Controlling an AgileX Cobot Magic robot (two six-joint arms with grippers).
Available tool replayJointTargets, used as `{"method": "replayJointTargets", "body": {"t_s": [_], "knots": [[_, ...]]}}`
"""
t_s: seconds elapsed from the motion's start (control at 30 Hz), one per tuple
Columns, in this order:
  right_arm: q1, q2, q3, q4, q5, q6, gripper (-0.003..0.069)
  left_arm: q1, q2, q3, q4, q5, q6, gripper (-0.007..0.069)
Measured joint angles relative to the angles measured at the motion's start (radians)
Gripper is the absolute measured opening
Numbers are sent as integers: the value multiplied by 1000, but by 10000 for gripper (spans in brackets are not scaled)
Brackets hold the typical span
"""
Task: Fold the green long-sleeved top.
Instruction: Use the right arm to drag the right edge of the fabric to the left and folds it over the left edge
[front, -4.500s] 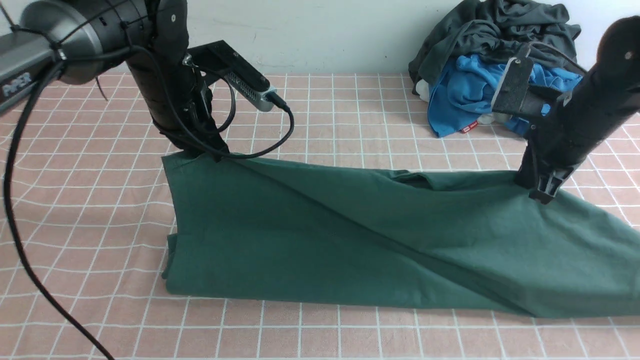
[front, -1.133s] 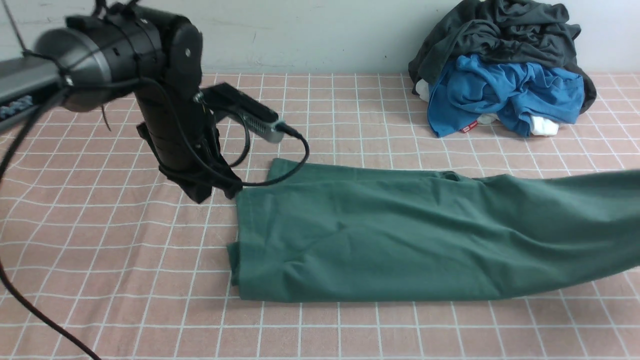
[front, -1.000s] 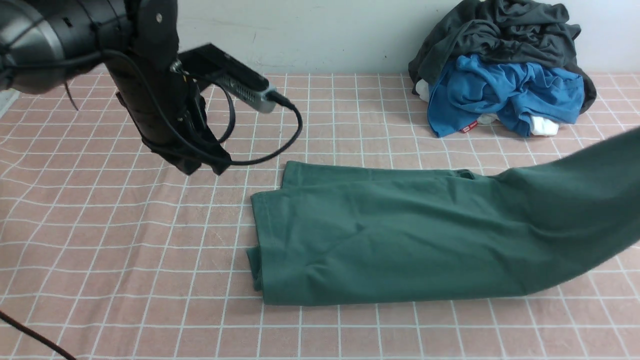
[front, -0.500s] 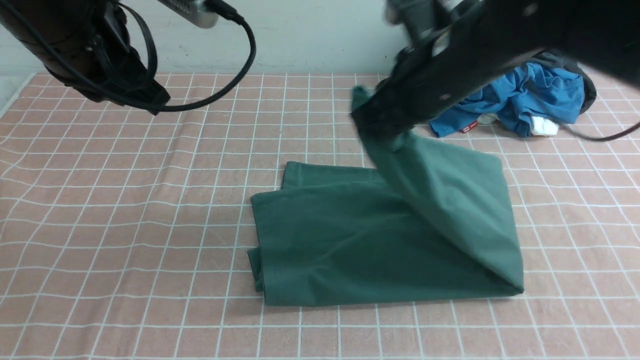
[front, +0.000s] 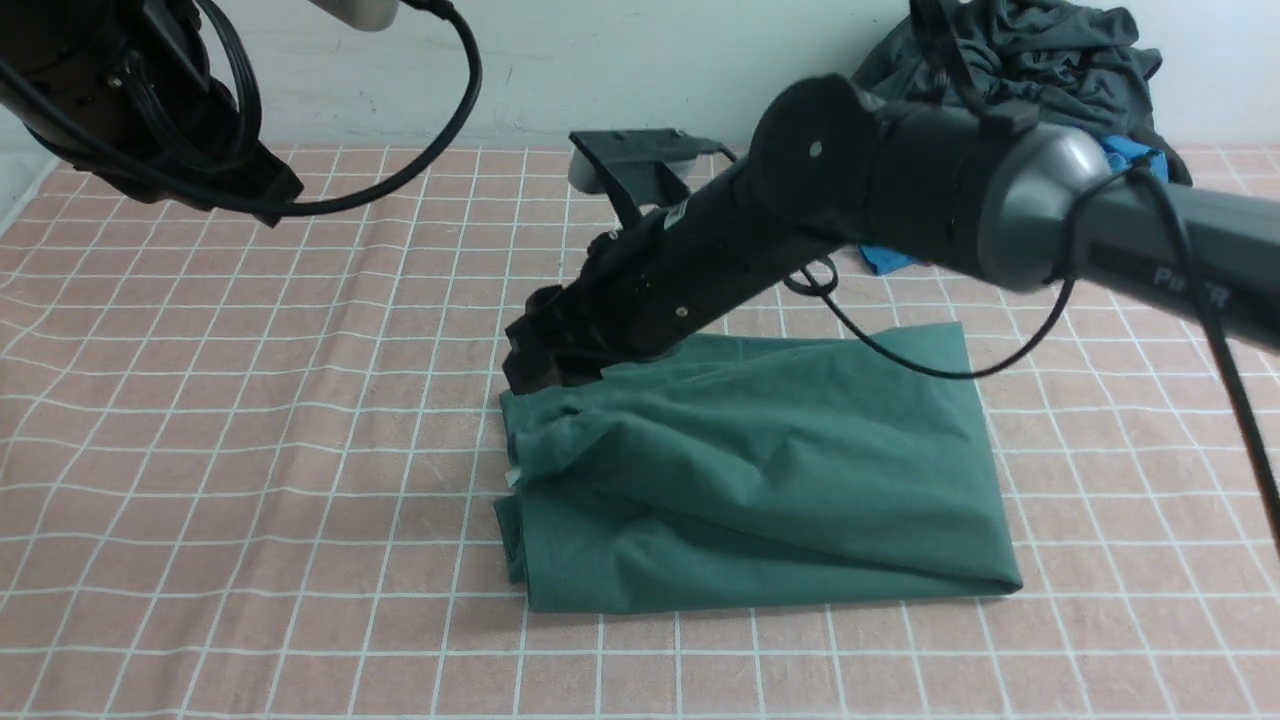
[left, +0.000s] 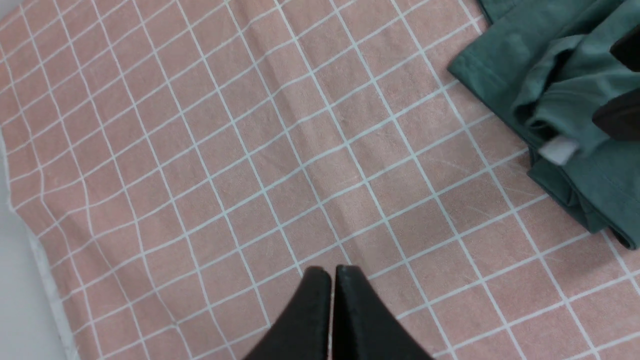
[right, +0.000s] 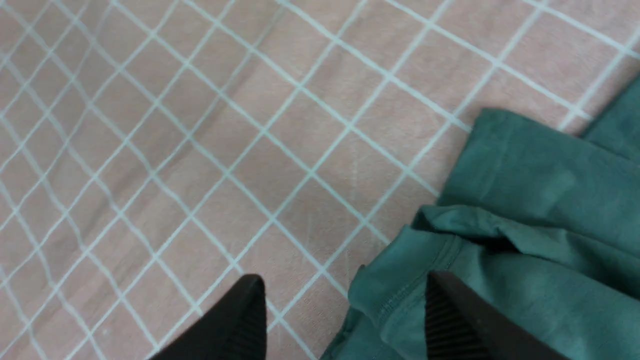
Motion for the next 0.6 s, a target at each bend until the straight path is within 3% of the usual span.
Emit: {"method": "replayJointTargets", "body": {"t_s": [0.1, 0.3, 0.5, 0.6], "knots": [[-14, -17, -63, -62, 82, -15, 472, 0, 0, 0, -5, 5, -1, -3], [-30, 11, -69, -458, 105, 196, 482, 0, 0, 0, -20, 11, -1, -3], [22, 137, -46, -522, 127, 256, 482, 0, -1, 11, -33, 11, -1, -3], [97, 189, -38, -554, 132, 252, 482, 0, -2, 39, -33, 11, -1, -3]]}}
